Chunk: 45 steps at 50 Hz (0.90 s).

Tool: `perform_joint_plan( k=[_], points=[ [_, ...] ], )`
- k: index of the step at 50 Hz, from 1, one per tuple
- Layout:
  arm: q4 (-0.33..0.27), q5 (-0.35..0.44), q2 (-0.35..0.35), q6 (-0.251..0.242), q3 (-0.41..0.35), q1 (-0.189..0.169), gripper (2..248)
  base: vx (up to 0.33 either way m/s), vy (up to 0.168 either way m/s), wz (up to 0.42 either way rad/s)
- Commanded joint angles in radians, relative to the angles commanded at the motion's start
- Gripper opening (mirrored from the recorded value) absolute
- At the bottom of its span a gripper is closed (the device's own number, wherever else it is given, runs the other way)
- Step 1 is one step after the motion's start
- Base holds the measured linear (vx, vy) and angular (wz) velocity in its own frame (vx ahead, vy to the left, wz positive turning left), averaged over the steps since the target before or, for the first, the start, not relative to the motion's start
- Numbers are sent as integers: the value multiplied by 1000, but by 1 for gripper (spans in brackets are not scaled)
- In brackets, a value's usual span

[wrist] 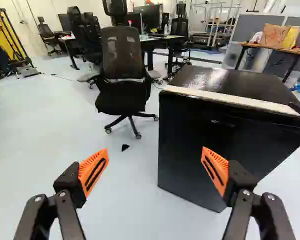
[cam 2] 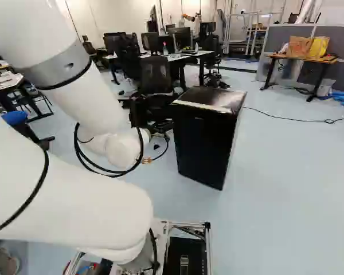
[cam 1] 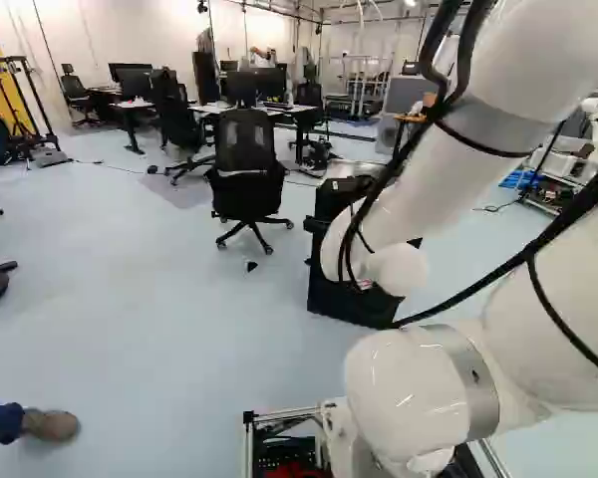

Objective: Grab a drink from the fridge

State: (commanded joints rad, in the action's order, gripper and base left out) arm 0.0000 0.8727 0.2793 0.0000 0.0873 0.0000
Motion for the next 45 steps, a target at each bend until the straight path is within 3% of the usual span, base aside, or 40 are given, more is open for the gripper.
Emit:
perform_joint_plan(
  k=[45],
  points=[
    [0,0,0,0,0,0,247,1,7,25]
  ],
)
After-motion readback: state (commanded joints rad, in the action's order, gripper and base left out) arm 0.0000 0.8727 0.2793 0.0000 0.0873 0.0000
